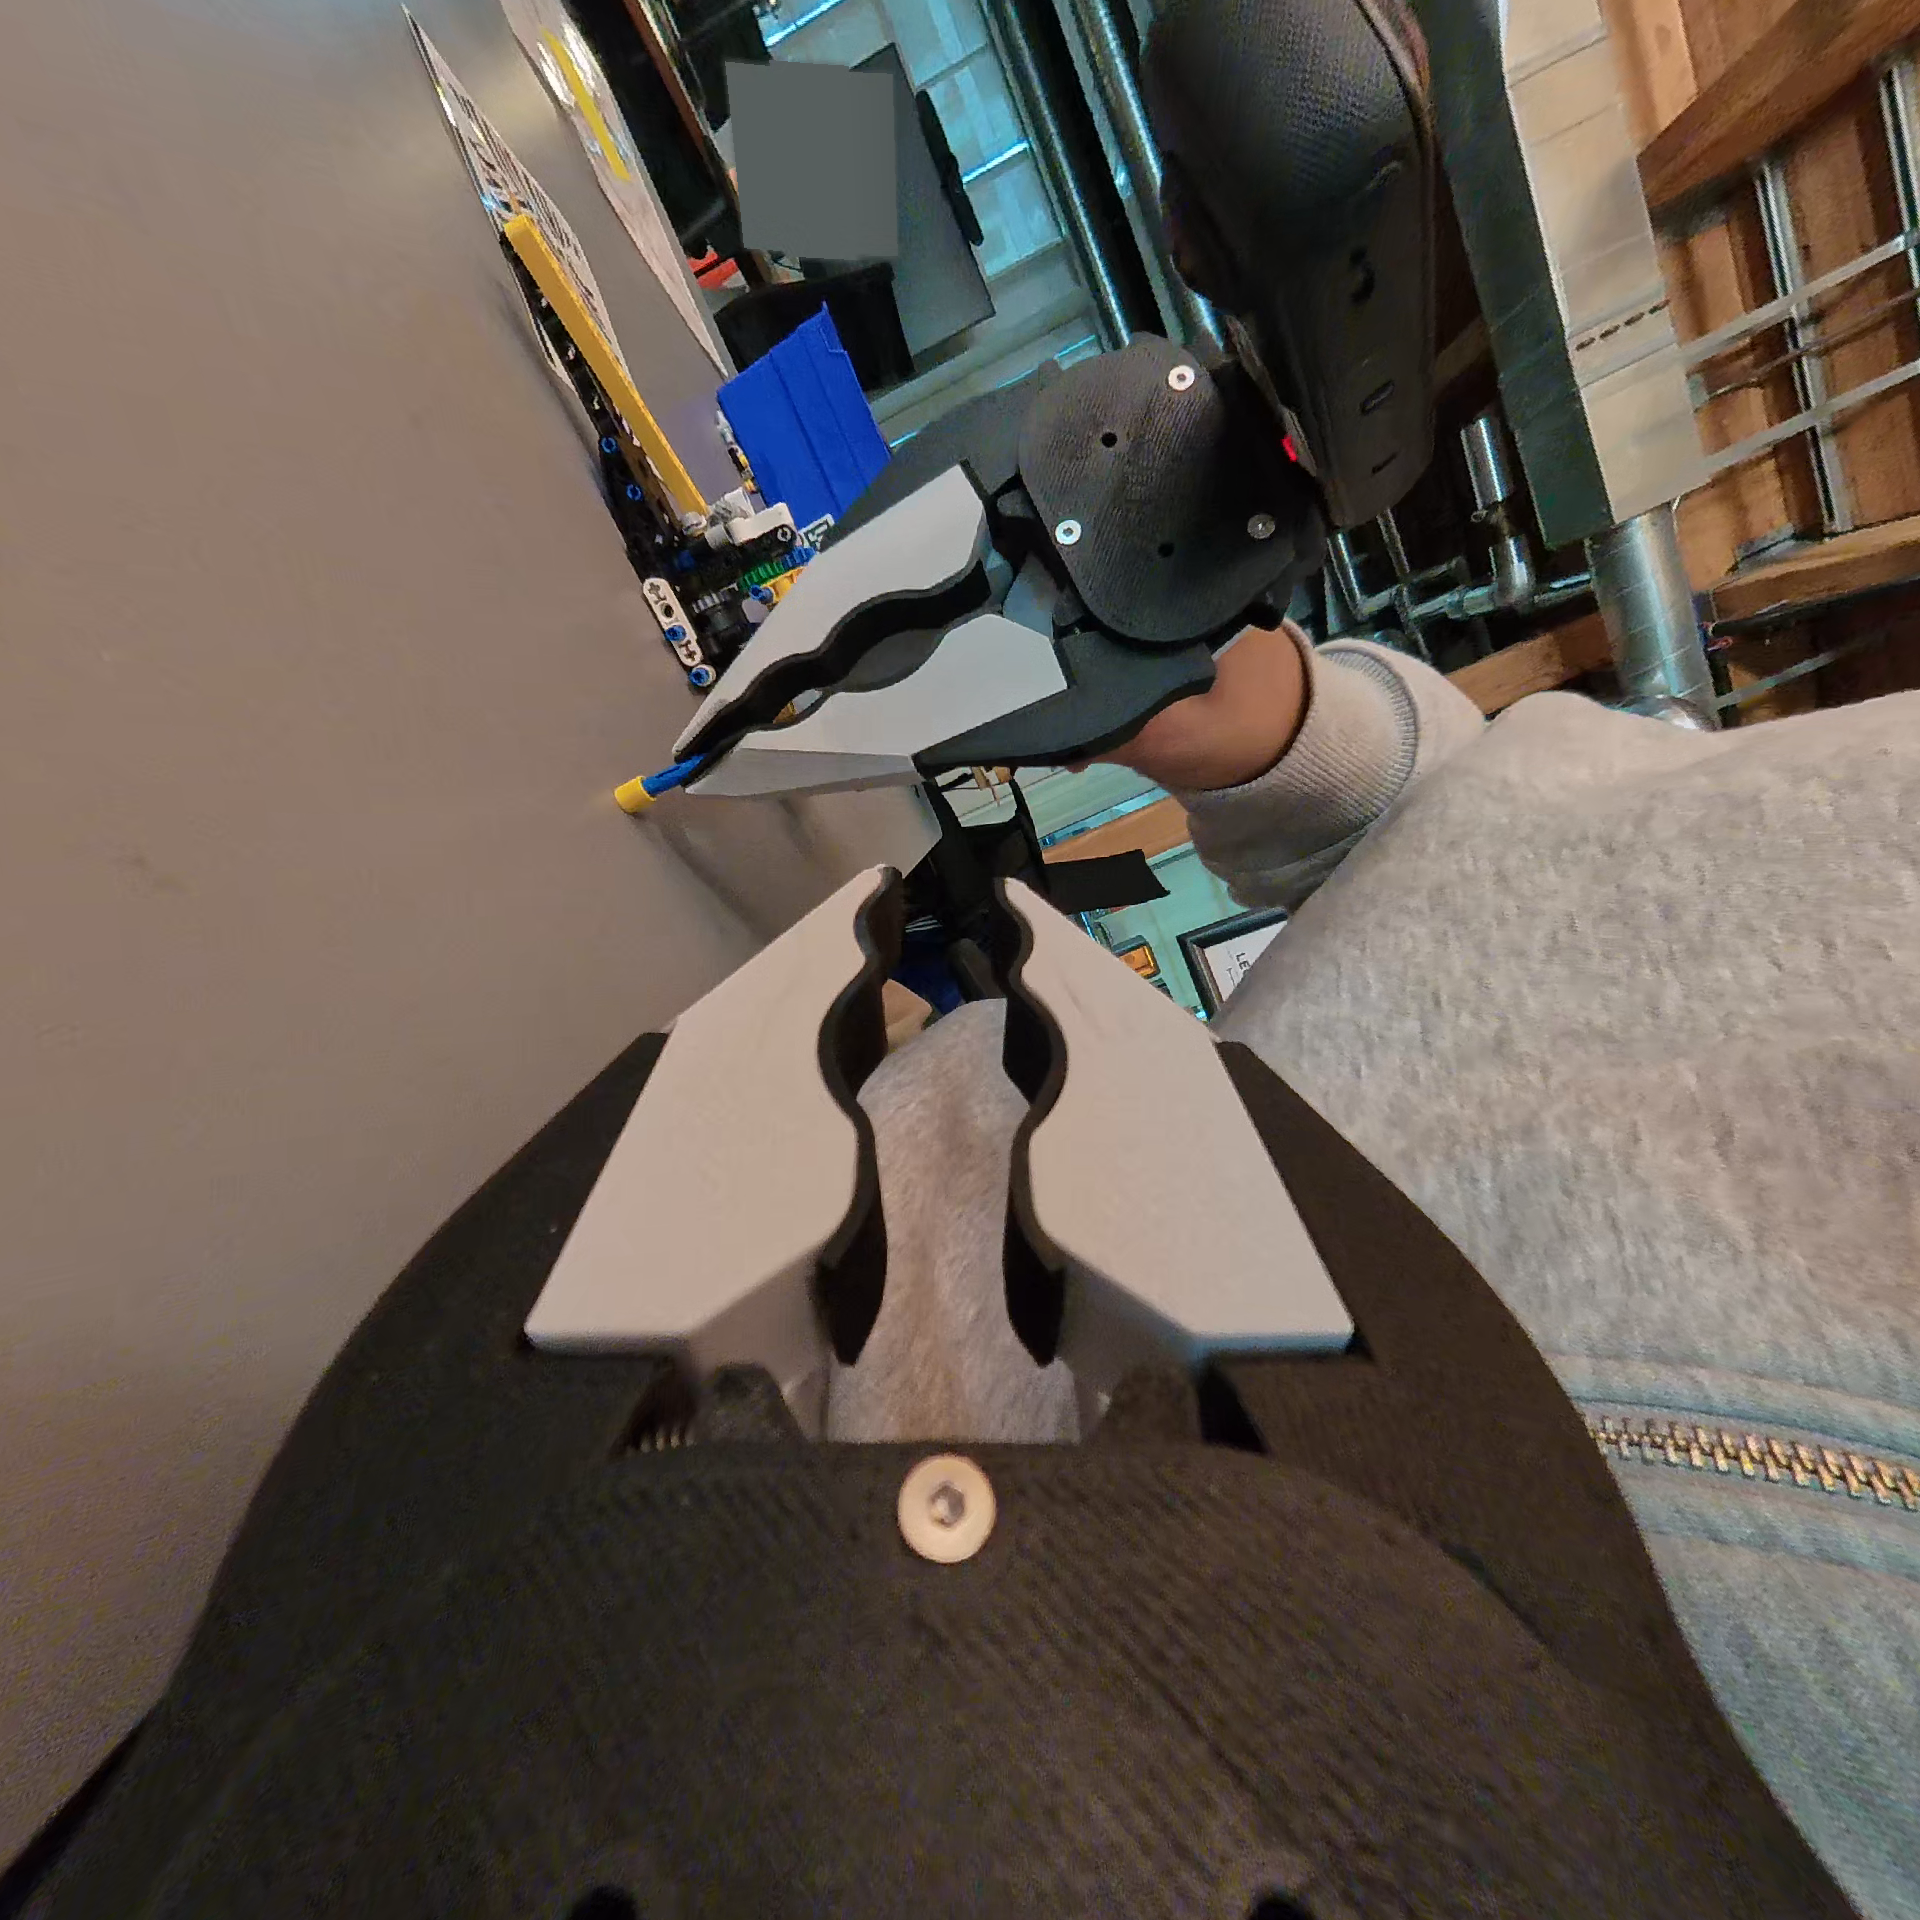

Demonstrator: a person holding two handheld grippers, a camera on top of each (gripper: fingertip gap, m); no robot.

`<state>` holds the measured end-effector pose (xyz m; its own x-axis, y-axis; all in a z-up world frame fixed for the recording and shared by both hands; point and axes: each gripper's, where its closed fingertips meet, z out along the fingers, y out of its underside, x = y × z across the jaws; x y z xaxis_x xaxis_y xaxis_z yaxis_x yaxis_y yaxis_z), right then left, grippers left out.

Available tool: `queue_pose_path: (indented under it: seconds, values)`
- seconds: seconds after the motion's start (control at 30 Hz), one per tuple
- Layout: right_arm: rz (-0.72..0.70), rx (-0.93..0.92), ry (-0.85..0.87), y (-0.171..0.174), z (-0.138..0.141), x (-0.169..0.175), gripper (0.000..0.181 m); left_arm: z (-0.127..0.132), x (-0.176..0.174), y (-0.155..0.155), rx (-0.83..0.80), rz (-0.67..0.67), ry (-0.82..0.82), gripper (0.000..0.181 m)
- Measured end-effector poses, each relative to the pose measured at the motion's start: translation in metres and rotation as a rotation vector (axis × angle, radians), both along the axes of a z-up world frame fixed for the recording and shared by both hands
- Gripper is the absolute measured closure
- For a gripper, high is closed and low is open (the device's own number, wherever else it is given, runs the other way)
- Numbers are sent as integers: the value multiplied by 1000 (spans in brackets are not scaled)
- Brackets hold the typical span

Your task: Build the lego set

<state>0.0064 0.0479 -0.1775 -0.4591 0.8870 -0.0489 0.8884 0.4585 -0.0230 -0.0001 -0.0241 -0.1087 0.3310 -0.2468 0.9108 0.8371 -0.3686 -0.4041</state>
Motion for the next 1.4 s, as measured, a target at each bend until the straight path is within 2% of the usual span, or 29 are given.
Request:
queue_pose_path:
  seconds: [0.4,0.73,1.07,1.4]
  values:
    - [63,80,-119,0,0,1,177,0,0,-2,7,-8,-5,167]
    - [96,124,-146,-1,-1,0,177,0,1,-2,6,-14,-7,167]
    - [86,147,-49,-2,-1,0,177,0,1,-2,3,-17,-5,167]
    - [23,69,99,1,-1,1,177,-2,3,-1,-5,-20,2,167]
